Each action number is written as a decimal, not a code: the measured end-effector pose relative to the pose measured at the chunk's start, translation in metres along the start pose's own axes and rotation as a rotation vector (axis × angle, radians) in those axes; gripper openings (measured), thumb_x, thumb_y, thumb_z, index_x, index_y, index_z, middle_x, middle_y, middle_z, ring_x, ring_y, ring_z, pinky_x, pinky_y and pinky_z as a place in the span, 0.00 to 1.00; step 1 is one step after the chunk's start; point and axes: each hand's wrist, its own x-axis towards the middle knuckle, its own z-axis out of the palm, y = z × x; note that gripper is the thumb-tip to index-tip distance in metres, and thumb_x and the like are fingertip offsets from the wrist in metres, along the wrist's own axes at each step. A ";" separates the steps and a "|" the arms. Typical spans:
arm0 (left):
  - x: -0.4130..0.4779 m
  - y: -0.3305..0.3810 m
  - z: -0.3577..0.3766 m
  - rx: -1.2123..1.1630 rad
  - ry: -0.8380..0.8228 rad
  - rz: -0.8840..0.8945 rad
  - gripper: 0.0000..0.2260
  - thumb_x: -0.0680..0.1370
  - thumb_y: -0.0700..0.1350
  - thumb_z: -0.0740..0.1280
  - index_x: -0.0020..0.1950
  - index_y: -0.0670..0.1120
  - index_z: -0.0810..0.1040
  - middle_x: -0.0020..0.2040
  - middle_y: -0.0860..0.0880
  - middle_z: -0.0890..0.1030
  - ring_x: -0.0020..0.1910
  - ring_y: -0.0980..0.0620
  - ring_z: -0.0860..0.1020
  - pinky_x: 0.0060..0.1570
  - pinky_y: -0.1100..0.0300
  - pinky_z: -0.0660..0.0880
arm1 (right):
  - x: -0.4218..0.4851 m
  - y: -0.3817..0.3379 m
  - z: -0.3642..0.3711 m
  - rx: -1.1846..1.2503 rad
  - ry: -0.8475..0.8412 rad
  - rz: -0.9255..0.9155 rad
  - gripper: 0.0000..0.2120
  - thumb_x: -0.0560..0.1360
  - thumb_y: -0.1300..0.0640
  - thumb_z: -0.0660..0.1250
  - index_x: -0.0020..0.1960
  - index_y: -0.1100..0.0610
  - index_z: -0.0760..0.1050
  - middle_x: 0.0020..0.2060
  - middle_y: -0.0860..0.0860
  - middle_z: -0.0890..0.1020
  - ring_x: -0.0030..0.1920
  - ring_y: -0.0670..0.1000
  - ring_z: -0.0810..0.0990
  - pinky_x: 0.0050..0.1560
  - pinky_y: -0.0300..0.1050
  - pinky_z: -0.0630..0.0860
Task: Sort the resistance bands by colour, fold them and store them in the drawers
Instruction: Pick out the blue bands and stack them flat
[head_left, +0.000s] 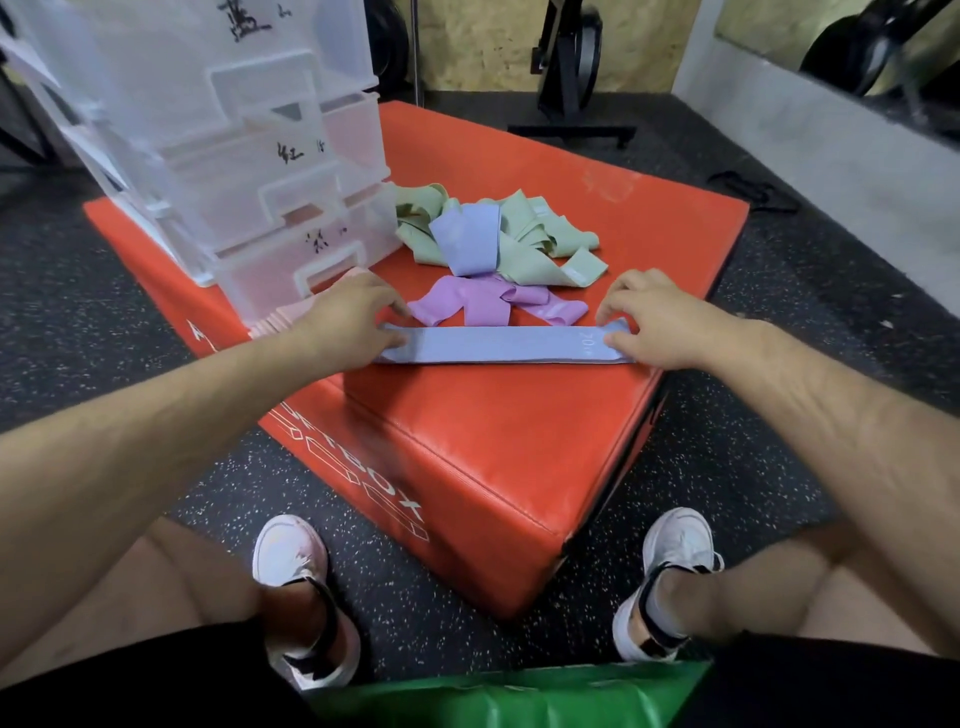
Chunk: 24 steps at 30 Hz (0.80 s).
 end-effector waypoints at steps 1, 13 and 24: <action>-0.001 0.000 -0.001 0.001 -0.016 0.053 0.13 0.71 0.51 0.74 0.54 0.48 0.84 0.52 0.48 0.79 0.57 0.47 0.74 0.57 0.57 0.69 | -0.001 0.001 -0.001 0.015 -0.011 -0.029 0.14 0.75 0.49 0.68 0.60 0.48 0.77 0.60 0.50 0.74 0.63 0.53 0.69 0.66 0.52 0.68; -0.009 0.005 -0.004 -0.113 -0.254 0.068 0.20 0.73 0.47 0.76 0.64 0.54 0.79 0.56 0.51 0.76 0.57 0.53 0.72 0.54 0.65 0.64 | -0.010 0.001 -0.001 0.131 -0.105 -0.035 0.23 0.70 0.47 0.77 0.63 0.43 0.75 0.60 0.47 0.77 0.60 0.50 0.75 0.63 0.48 0.70; 0.022 0.015 -0.009 0.048 -0.192 0.164 0.33 0.65 0.79 0.59 0.62 0.61 0.75 0.60 0.57 0.75 0.61 0.54 0.74 0.62 0.47 0.72 | 0.023 -0.028 -0.030 -0.080 -0.089 -0.041 0.34 0.63 0.21 0.55 0.59 0.40 0.76 0.56 0.44 0.77 0.59 0.51 0.75 0.59 0.55 0.75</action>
